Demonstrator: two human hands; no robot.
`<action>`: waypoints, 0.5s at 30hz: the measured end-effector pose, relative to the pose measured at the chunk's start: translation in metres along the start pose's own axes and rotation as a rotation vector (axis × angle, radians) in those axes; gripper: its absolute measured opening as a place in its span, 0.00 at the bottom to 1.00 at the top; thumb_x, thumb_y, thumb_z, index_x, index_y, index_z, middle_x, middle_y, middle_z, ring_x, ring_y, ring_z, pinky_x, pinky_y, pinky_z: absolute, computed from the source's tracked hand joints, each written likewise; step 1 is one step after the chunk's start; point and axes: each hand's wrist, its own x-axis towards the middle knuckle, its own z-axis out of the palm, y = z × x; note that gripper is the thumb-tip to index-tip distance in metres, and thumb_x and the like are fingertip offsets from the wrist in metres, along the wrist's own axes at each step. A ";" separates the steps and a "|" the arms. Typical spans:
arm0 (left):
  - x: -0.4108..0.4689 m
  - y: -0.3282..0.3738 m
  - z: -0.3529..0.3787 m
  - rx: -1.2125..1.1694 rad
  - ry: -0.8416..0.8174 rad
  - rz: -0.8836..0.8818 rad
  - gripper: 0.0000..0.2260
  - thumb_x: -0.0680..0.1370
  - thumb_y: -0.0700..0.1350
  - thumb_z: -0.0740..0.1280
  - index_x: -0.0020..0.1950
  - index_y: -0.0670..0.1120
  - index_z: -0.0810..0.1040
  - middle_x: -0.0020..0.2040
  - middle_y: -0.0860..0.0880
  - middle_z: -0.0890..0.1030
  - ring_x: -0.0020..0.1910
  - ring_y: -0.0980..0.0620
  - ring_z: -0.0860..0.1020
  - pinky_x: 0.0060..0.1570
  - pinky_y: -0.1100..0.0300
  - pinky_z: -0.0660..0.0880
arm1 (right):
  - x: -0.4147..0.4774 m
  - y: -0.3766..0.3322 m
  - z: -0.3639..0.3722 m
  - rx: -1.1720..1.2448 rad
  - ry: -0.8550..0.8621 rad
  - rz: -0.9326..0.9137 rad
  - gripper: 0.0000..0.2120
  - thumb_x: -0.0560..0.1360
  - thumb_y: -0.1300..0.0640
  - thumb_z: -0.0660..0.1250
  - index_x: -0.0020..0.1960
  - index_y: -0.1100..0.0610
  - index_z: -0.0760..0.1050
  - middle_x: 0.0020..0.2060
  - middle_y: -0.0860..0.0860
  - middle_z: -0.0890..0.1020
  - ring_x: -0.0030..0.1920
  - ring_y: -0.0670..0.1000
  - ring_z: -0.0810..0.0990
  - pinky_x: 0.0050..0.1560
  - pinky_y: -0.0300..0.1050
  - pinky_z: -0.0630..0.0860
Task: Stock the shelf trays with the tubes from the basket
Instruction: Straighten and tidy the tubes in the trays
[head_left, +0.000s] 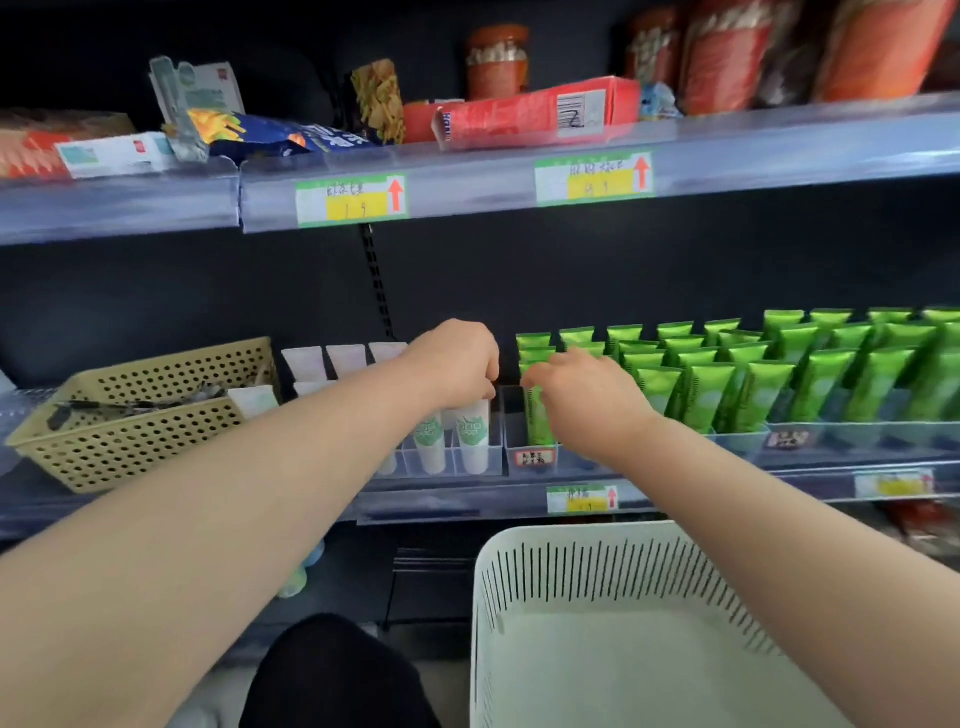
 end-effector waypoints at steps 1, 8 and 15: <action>0.000 0.010 0.005 0.010 -0.011 0.019 0.04 0.74 0.44 0.71 0.45 0.45 0.83 0.44 0.50 0.81 0.46 0.48 0.78 0.48 0.52 0.79 | -0.009 0.008 0.004 -0.009 -0.017 0.021 0.19 0.75 0.63 0.60 0.64 0.50 0.72 0.55 0.50 0.78 0.58 0.54 0.72 0.50 0.50 0.71; 0.000 0.054 0.056 0.023 -0.087 0.036 0.07 0.77 0.40 0.65 0.52 0.45 0.82 0.52 0.47 0.81 0.51 0.43 0.79 0.47 0.53 0.78 | -0.065 0.056 0.033 -0.027 -0.129 0.138 0.21 0.75 0.64 0.60 0.66 0.52 0.70 0.55 0.51 0.77 0.59 0.54 0.72 0.53 0.49 0.70; -0.008 0.072 0.113 0.101 -0.228 0.098 0.13 0.78 0.36 0.63 0.59 0.48 0.79 0.56 0.45 0.80 0.54 0.42 0.78 0.48 0.53 0.76 | -0.096 0.085 0.067 -0.015 -0.236 0.189 0.20 0.73 0.65 0.59 0.64 0.54 0.70 0.55 0.52 0.77 0.58 0.55 0.72 0.53 0.49 0.69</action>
